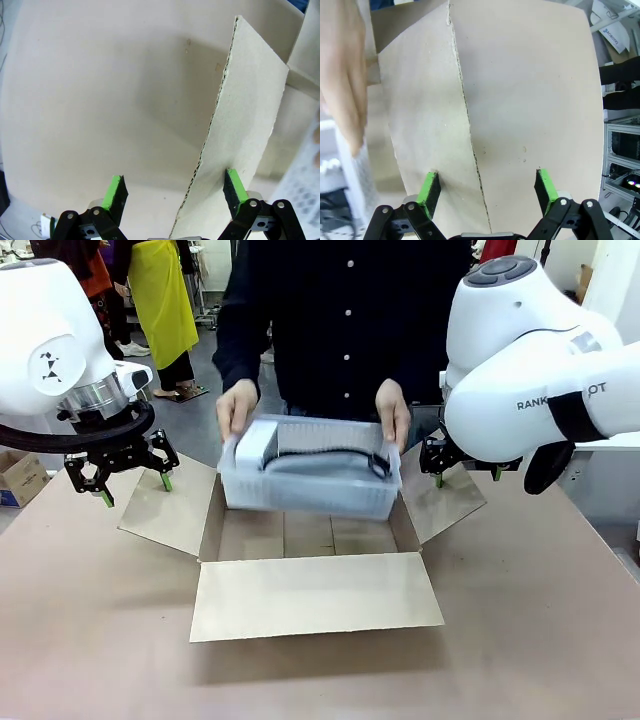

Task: Pack the gift set into the box.
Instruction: Lift both hands away from the flaps of the Package Box.

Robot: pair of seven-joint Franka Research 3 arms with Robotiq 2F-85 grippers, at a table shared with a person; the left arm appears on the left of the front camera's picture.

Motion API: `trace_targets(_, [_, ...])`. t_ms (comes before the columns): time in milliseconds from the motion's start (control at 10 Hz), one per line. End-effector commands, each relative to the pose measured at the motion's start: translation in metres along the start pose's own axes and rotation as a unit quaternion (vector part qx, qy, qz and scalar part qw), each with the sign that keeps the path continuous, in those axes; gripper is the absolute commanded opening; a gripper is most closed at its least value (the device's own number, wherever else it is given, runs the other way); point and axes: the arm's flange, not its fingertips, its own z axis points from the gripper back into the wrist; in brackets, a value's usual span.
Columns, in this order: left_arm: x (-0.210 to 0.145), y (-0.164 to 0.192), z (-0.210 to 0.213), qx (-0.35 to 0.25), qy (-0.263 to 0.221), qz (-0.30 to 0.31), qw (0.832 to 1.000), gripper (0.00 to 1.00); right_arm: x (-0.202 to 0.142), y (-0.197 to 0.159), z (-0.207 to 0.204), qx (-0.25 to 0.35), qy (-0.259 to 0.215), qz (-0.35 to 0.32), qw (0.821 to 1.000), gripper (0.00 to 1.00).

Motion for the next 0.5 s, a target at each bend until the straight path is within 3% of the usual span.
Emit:
trace_targets(0, [-0.0008,-0.0001,0.0026,0.008,-0.002,0.007,1.0,1.0,0.0024,-0.0008,0.0016,-0.009,-0.004,-0.001,1.0,1.0])
trace_targets(400, [-0.0008,-0.0001,0.0026,0.008,-0.002,0.007,1.0,1.0,0.0024,-0.0008,0.0016,-0.009,-0.004,-0.001,1.0,1.0])
